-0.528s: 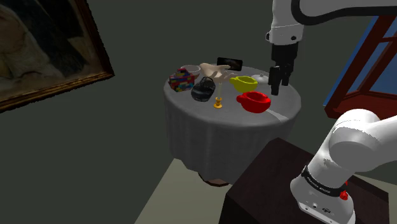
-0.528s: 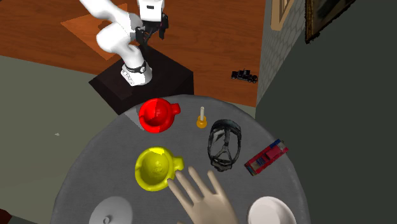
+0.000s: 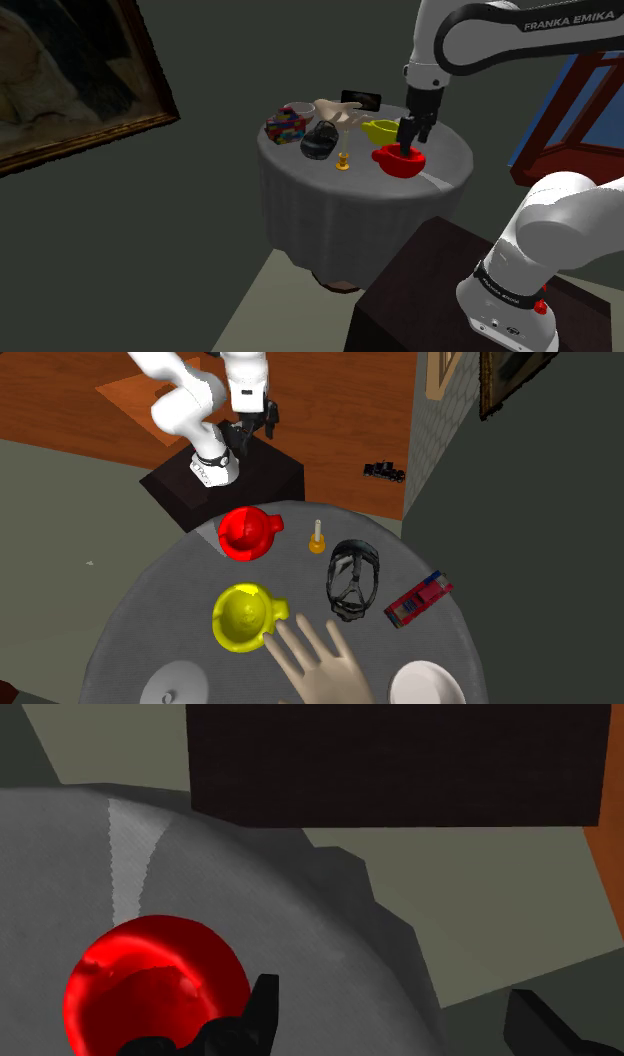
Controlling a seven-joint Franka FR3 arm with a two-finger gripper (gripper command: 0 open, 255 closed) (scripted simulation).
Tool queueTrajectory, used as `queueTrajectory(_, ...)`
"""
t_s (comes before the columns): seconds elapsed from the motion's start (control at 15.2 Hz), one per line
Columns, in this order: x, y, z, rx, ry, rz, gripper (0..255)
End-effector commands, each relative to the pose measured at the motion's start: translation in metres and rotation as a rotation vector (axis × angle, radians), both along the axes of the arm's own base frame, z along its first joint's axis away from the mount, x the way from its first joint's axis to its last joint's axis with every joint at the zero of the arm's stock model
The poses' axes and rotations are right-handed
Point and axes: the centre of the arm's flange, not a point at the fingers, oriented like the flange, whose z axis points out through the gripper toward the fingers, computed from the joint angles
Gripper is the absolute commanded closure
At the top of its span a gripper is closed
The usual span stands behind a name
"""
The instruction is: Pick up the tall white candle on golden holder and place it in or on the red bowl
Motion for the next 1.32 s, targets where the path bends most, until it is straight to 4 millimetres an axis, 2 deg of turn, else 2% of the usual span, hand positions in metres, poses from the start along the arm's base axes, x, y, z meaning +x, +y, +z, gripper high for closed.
queueTrajectory(0.0, 0.015, -0.004, -0.015, -0.001, -0.054, -0.013, 0)
queueTrajectory(0.59, 0.086, -0.027, -0.071, -0.005, -0.272, -0.07, 0)
queueTrajectory(1.12, 0.156, -0.051, -0.106, -0.008, -0.467, -0.12, 0)
queueTrajectory(1.25, 0.166, -0.054, -0.113, -0.008, -0.488, -0.125, 0)
